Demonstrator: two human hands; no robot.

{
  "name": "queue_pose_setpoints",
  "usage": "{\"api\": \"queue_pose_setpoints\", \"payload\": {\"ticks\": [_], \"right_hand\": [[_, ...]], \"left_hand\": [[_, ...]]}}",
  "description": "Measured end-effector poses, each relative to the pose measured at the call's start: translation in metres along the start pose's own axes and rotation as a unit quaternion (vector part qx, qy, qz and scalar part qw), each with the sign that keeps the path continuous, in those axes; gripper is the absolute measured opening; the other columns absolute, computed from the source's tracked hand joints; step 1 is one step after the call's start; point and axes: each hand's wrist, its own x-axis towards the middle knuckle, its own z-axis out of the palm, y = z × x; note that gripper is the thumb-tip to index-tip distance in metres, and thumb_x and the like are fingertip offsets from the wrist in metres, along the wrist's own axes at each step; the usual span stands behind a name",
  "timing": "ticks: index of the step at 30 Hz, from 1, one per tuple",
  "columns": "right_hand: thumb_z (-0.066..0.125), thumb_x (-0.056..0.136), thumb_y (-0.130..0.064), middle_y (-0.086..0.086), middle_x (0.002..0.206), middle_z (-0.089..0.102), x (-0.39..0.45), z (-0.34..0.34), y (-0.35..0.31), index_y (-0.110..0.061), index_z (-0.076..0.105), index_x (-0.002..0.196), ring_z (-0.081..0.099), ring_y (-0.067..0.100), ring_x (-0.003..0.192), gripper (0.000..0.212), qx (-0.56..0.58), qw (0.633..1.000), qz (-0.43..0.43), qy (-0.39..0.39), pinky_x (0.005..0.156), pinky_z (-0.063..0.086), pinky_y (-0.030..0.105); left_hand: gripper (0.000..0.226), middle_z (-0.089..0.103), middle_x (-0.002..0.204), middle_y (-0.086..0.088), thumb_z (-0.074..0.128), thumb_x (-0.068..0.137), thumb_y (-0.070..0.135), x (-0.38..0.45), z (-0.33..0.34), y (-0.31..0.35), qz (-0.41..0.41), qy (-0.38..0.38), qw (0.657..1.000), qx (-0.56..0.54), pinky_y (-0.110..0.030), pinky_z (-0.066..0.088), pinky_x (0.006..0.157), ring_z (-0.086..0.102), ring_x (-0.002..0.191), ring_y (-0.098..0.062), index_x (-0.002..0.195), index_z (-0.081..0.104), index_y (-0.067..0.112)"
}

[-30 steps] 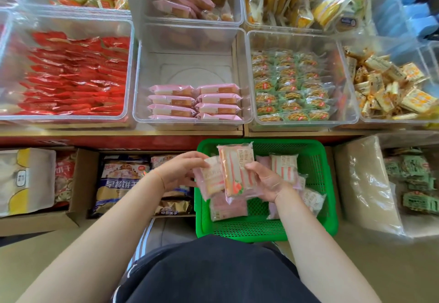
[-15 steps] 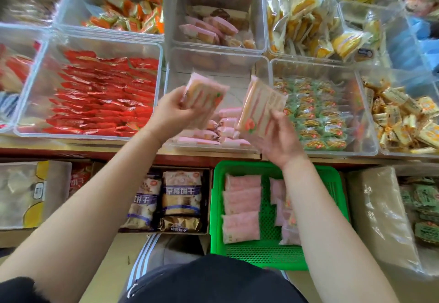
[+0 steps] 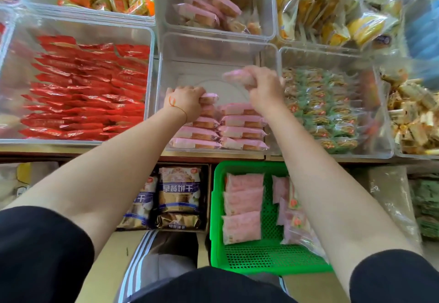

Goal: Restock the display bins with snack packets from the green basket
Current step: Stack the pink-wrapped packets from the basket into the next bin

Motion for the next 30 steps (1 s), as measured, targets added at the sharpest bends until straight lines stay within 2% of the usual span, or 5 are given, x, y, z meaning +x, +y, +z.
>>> {"api": "queue_pose_setpoints", "payload": {"ticks": [9, 19, 22, 26, 30], "right_hand": [[0.045, 0.092, -0.016, 0.010, 0.135, 0.055, 0.004, 0.038, -0.014, -0.027, 0.057, 0.129, 0.043, 0.029, 0.131, 0.041, -0.305, 0.921, -0.052, -0.238, 0.116, 0.018, 0.055], [0.040, 0.093, -0.036, 0.009, 0.157, 0.033, -0.009, 0.035, -0.012, -0.022, 0.037, 0.149, 0.025, 0.028, 0.146, 0.059, -0.112, 0.967, -0.005, -0.227, 0.121, 0.012, 0.051], [0.050, 0.094, -0.021, 0.004, 0.129, 0.060, -0.043, 0.008, -0.023, -0.017, 0.061, 0.126, 0.053, 0.020, 0.121, 0.034, 0.081, 0.992, 0.007, -0.101, 0.106, 0.043, 0.042], [0.047, 0.095, -0.005, 0.010, 0.071, 0.069, -0.113, -0.040, -0.028, -0.010, 0.069, 0.082, 0.065, 0.026, 0.062, 0.026, 0.370, 0.908, 0.089, -0.175, 0.049, 0.049, 0.034], [0.046, 0.094, -0.008, 0.015, 0.070, 0.070, -0.165, -0.027, 0.003, -0.004, 0.067, 0.082, 0.067, 0.031, 0.063, 0.025, 0.354, 0.853, 0.174, -0.340, 0.059, 0.054, 0.038]], "left_hand": [[0.055, 0.051, 0.140, -0.011, 0.026, 0.093, 0.047, 0.011, 0.015, -0.005, -0.002, -0.028, 0.999, 0.041, -0.047, 0.029, 0.101, 0.044, 0.127, -0.031, 0.139, 0.046, 0.027], [0.054, 0.048, 0.145, -0.010, 0.041, 0.093, 0.039, 0.004, 0.012, 0.002, 0.023, -0.005, 1.000, -0.012, -0.047, 0.024, 0.111, 0.041, 0.132, -0.030, 0.144, 0.039, 0.023], [0.038, 0.061, 0.123, -0.008, 0.053, 0.090, 0.024, -0.038, -0.008, 0.023, 0.070, 0.145, 0.976, -0.147, -0.038, 0.040, 0.094, 0.053, 0.113, -0.027, 0.127, 0.058, 0.014], [0.024, 0.061, 0.065, 0.003, 0.049, 0.088, 0.030, -0.122, 0.000, 0.054, 0.077, 0.193, 0.937, -0.281, -0.035, 0.044, 0.055, 0.054, 0.061, -0.018, 0.076, 0.064, 0.016], [0.029, 0.065, 0.071, -0.004, 0.049, 0.088, 0.036, -0.155, 0.068, 0.068, -0.021, 0.072, 0.964, -0.253, -0.035, 0.044, 0.059, 0.060, 0.072, -0.029, 0.076, 0.065, 0.015]]}}
